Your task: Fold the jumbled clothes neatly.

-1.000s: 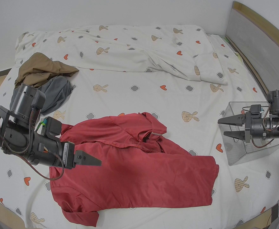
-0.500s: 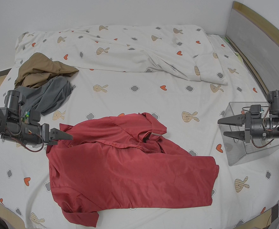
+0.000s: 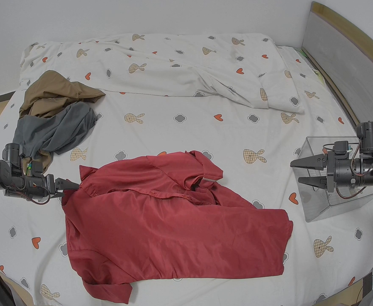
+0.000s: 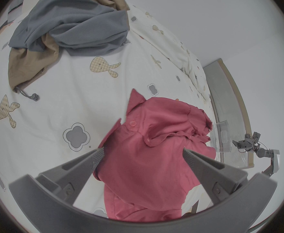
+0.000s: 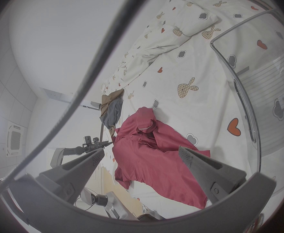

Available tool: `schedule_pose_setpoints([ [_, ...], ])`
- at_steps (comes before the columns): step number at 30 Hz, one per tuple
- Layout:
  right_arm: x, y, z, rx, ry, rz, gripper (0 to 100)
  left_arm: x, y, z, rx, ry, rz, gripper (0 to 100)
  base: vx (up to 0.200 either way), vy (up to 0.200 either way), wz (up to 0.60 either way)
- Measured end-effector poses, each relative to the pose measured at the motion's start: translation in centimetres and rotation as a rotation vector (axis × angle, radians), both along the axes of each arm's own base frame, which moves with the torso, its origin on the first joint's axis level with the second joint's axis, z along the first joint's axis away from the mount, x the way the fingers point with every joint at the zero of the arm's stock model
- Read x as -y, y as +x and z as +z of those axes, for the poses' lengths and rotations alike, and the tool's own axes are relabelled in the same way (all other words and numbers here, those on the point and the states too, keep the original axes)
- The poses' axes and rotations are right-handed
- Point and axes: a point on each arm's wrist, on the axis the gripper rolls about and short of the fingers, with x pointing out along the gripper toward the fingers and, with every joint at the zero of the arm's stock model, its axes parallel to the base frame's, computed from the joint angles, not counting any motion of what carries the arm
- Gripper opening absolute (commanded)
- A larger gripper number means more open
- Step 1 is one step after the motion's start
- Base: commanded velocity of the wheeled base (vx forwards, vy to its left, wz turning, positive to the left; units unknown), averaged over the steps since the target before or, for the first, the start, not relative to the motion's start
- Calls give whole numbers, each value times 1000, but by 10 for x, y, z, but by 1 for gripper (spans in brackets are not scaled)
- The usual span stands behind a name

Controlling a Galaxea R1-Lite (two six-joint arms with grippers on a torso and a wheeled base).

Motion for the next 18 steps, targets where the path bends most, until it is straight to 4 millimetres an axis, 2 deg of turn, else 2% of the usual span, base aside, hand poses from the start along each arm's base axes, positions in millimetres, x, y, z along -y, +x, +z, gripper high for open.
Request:
schedule_pose_setpoints([
  [9, 0, 0, 0, -1, 0, 1, 100, -14, -1, -13, -19, -7, 38, 100, 0, 0, 0],
  [18, 0, 0, 0, -2, 0, 2, 100, -44, -11, -7, 48, -111, 45, 100, 0, 0, 0],
])
